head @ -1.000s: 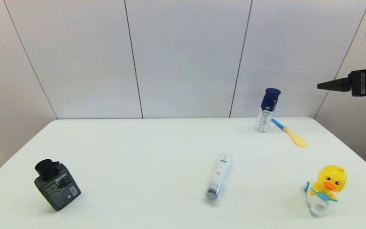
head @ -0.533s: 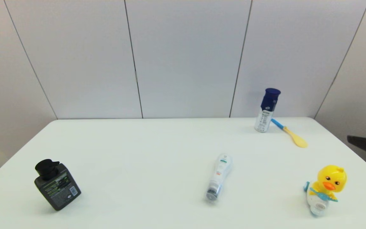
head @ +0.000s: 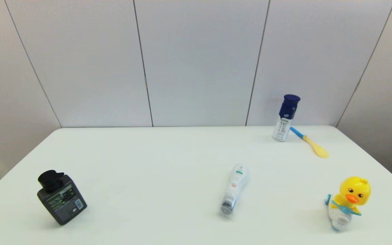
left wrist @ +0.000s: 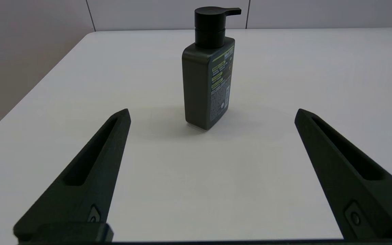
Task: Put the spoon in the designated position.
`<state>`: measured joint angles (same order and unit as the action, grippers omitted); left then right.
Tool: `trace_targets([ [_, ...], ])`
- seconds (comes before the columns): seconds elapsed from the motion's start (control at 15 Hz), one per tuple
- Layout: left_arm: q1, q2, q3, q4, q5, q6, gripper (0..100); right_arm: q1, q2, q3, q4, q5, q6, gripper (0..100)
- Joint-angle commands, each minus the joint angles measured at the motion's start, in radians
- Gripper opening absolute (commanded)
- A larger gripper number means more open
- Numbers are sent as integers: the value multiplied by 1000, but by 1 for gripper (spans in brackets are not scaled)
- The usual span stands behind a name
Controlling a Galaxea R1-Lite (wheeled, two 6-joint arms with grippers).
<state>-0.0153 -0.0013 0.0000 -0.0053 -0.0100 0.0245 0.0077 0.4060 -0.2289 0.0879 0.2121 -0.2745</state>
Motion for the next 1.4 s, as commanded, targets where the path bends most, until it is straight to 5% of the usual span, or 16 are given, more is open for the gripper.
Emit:
trace_targets([
  [0.07, 0, 1, 0, 2, 1, 0, 100, 11, -208, 154, -7, -20, 15, 100],
  [0.53, 0, 1, 0, 2, -1, 0, 100, 11, -210, 191, -30, -154, 31, 100],
  [0.8, 0, 1, 0, -1, -1, 0, 100, -5, -403, 227, -92, -155, 95, 100],
  [1.07, 0, 1, 0, -1, -1, 0, 100, -5, -404, 230, -100, -188, 238, 100],
  [1.4, 0, 1, 0, 2, -1, 0, 100, -5, -404, 230, -100, -218, 284, 100],
])
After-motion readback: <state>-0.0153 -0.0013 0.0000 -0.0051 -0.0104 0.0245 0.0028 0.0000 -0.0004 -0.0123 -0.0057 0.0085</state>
